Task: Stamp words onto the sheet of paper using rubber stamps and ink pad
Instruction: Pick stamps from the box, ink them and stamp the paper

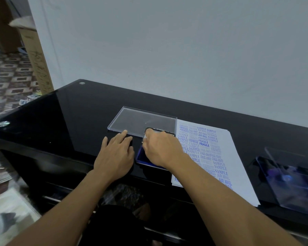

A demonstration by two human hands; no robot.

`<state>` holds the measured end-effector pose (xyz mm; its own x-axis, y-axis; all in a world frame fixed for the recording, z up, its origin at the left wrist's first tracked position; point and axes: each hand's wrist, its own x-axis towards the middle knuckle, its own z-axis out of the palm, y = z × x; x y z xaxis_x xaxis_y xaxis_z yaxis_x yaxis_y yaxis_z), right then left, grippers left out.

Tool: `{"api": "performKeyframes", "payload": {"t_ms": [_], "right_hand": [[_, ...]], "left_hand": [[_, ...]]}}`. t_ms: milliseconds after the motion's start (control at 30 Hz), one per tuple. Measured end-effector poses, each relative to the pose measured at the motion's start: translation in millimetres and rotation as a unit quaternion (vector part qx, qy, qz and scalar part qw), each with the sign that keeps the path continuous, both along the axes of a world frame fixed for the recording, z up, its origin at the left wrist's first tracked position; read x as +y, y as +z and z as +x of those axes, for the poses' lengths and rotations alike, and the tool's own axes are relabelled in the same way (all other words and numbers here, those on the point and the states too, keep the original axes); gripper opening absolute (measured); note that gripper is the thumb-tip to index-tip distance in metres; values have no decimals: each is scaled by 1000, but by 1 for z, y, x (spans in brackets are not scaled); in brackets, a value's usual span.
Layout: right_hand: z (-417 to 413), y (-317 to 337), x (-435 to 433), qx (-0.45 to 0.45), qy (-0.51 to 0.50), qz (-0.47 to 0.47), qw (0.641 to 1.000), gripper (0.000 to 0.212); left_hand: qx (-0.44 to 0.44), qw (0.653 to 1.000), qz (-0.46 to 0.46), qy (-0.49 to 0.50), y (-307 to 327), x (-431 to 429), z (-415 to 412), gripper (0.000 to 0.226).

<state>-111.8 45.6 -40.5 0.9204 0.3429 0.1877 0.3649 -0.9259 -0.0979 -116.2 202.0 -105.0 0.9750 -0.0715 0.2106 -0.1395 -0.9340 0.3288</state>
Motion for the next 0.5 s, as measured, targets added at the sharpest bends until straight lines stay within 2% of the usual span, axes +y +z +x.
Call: {"api": "performKeyframes", "payload": {"t_ms": [500], "right_hand": [[1,-1,0,8,-8,3,1000,26]], "left_hand": [[-4,1000,0,-1,-1,0,0,42]]}}
